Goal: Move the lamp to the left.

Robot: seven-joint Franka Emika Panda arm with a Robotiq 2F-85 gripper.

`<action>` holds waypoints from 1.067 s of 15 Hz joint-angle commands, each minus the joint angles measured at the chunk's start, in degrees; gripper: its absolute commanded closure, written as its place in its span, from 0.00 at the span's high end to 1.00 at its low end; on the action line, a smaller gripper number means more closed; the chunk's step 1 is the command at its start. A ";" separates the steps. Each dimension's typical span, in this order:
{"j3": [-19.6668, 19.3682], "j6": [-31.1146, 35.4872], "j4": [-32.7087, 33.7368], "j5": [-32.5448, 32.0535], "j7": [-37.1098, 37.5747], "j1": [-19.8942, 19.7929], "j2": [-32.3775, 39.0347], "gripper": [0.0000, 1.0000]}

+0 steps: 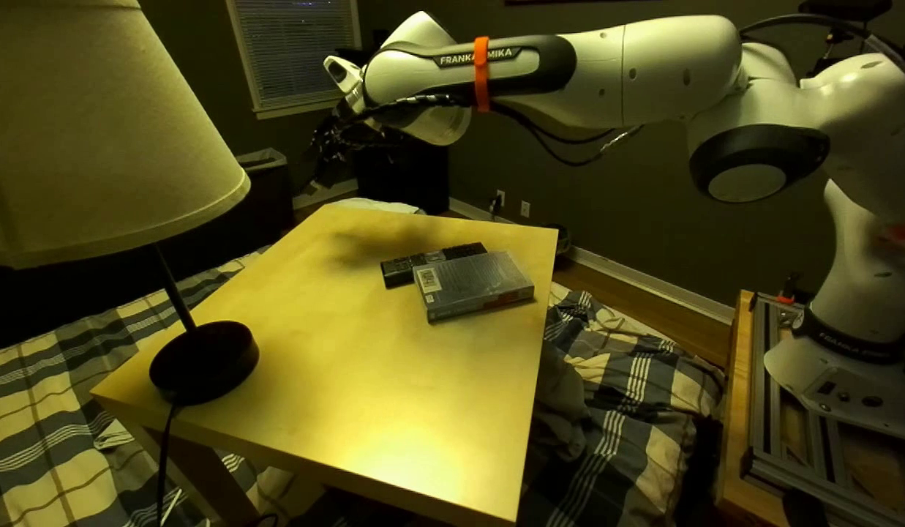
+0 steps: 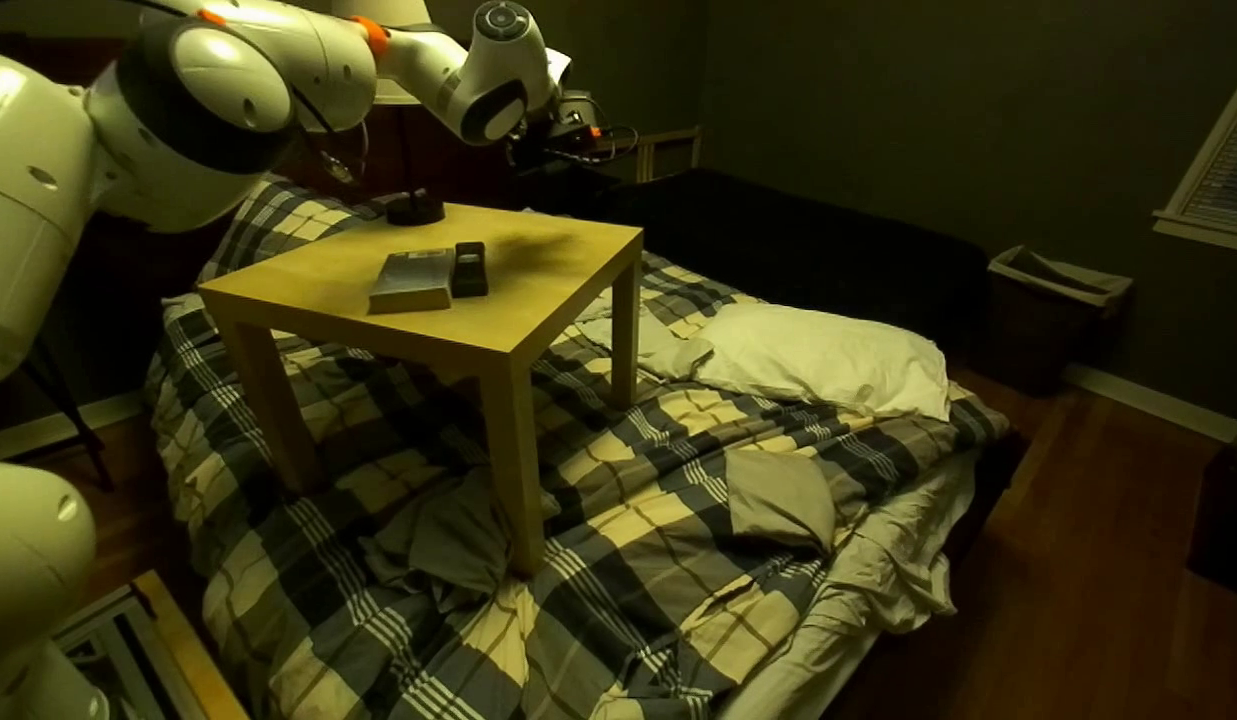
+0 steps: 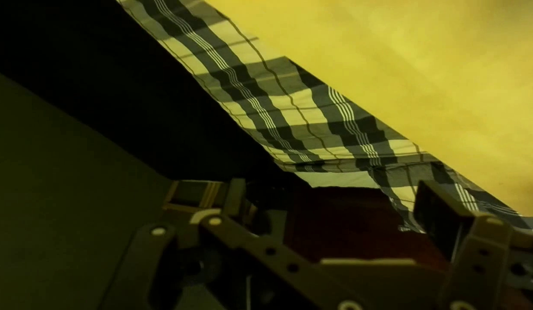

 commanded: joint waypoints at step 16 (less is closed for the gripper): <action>-31.38 -18.53 -58.30 -14.71 31.95 38.67 -32.06 1.00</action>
